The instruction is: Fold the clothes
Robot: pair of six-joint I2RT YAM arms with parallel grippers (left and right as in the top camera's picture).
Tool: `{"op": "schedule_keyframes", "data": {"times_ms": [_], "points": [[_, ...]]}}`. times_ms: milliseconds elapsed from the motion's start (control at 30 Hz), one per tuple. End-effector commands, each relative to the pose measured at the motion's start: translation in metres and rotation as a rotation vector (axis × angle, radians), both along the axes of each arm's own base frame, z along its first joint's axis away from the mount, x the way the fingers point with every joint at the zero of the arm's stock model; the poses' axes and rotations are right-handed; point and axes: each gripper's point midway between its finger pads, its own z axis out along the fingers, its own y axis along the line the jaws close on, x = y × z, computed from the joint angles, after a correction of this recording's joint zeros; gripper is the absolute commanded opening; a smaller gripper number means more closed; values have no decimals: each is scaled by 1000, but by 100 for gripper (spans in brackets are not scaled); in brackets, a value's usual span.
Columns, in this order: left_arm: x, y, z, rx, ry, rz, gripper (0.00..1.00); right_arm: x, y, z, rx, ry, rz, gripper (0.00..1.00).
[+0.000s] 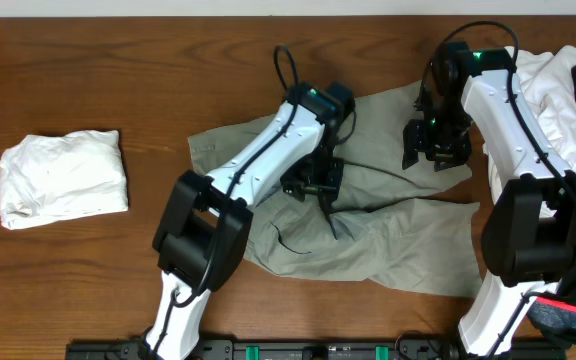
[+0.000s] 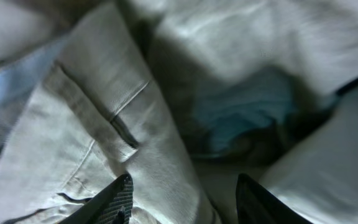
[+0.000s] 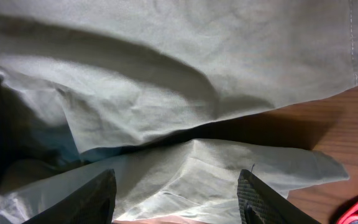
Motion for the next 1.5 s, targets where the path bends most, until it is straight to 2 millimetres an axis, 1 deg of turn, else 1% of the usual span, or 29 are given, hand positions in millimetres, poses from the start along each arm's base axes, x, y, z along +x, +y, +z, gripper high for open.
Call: {"op": "schedule_keyframes", "data": {"times_ms": [0,67,100,133,167,267,367,467,533,600,733,800,867,900,1000,1100,1200,1300,1367,1467], "points": [[-11,12,-17,86,47,31,55,1,6,2,11,-11,22,61],[-17,17,-22,103,69,33,55,1,6,2,11,-11,22,61],[-20,19,-24,113,80,37,44,1,6,2,11,-10,22,61],[-24,22,-27,122,92,36,19,1,6,2,11,-10,22,61],[-26,23,-28,127,98,36,6,1,6,2,11,-11,22,61],[-28,32,-27,163,102,34,6,1,6,2,11,-11,22,60],[-29,42,-15,204,81,31,6,3,6,2,10,-18,22,60],[-31,65,9,297,27,48,6,5,5,1,6,-28,31,60],[-30,81,30,356,-37,67,6,5,6,1,15,-30,63,61],[-28,91,49,378,-104,95,6,3,8,2,30,-30,95,61],[-26,98,81,343,-209,167,6,6,7,1,28,-41,91,61],[-27,104,93,342,-247,205,6,14,5,0,25,-69,67,61],[-31,109,101,349,-256,224,6,26,4,-2,26,-108,52,66],[-36,112,103,361,-245,229,6,30,3,-4,27,-122,45,68],[-53,123,104,420,-182,218,6,37,5,-14,43,-125,42,65],[-67,128,98,465,-141,200,6,36,6,-28,40,-90,43,64],[-77,131,86,500,-109,174,6,32,5,-47,36,-33,41,63],[-80,136,80,523,-99,167,6,27,5,-59,32,15,41,57],[-77,140,84,534,-134,170,6,27,1,-60,16,15,37,53],[-73,143,95,503,-194,199,6,31,-6,-56,11,-4,4,53]]}}
